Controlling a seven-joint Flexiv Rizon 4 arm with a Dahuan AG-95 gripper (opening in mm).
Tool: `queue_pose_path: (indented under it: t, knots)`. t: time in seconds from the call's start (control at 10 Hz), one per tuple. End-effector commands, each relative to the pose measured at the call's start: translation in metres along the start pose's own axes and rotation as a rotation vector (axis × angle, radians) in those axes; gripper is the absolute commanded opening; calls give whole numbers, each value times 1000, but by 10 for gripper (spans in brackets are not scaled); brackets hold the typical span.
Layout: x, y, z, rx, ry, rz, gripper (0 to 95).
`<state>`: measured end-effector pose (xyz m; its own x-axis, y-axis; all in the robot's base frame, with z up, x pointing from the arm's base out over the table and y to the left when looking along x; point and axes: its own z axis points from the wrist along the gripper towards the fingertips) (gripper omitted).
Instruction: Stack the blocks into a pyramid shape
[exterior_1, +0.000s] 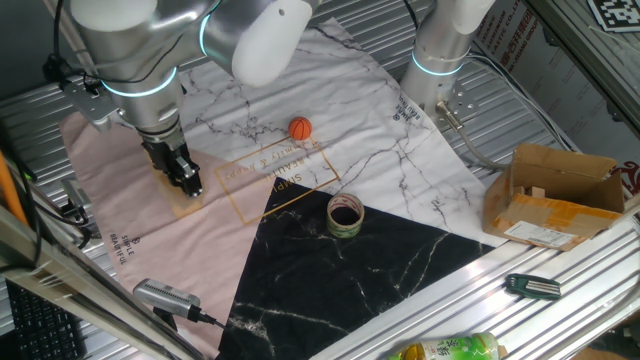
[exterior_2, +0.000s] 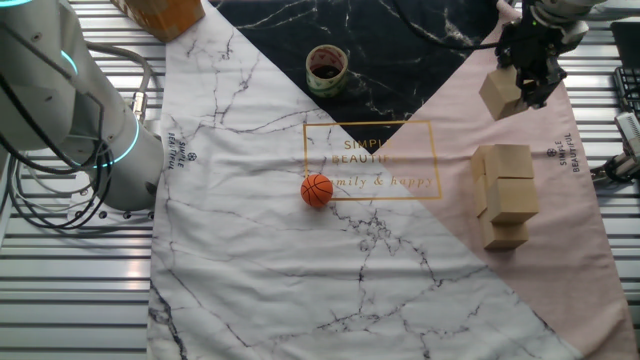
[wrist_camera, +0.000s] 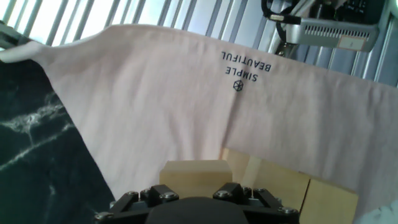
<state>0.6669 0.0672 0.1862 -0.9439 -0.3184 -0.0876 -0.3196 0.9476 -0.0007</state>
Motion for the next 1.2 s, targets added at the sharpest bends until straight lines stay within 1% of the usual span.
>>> queue_pose_path:
  t: [0.1,0.3,0.4,0.6,0.8,0.9,1.0,1.1,1.2]
  knots:
    - [1,1,-1,-2,8,-1,0]
    - [1,1,-1,-5,18,-7,0]
    - [1,1,-1,1,23,-14,0]
    - [1,1,-1,7,21,-7,0]
    - [1,1,-1,23,24,57,0]
    - [1,1,-1,56,32,97,0]
    - [1,1,-1,69,34,132,0]
    - [1,1,-1,91,42,148,0]
    - [1,1,-1,98,48,178,0]
